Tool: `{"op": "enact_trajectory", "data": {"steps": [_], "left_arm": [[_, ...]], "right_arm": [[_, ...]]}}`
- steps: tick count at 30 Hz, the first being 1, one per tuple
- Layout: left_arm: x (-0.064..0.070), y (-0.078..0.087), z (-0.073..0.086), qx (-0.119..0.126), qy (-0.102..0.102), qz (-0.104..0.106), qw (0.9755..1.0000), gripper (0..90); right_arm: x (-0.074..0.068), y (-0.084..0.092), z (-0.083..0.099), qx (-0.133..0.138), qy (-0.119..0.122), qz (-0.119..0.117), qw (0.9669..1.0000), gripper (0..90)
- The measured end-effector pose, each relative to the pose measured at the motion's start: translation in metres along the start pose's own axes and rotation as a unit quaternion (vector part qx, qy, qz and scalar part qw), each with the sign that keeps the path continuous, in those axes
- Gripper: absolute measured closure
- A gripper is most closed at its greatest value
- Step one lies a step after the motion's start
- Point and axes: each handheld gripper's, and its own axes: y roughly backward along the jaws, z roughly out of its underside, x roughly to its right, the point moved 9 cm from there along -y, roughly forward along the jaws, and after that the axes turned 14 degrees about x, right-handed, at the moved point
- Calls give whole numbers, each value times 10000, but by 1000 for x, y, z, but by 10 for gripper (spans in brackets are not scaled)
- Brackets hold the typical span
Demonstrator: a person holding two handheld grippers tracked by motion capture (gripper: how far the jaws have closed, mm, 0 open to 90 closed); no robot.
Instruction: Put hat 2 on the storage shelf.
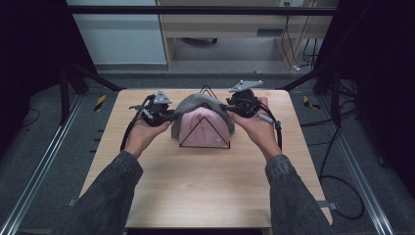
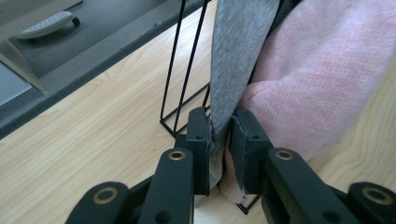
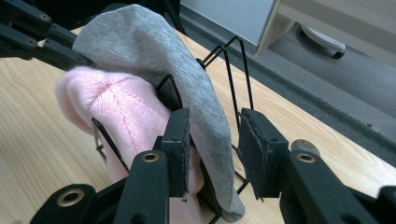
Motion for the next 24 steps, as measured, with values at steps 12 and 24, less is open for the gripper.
{"op": "enact_trajectory", "data": {"steps": [12, 24], "left_arm": [[-6, 22, 2, 56, -168, -276, 9995, 686], [6, 44, -4, 55, -277, -292, 9992, 435]], "right_arm": [[3, 10, 4, 44, -37, 60, 10000, 562], [0, 23, 2, 42, 88, 180, 9998, 423]]}}
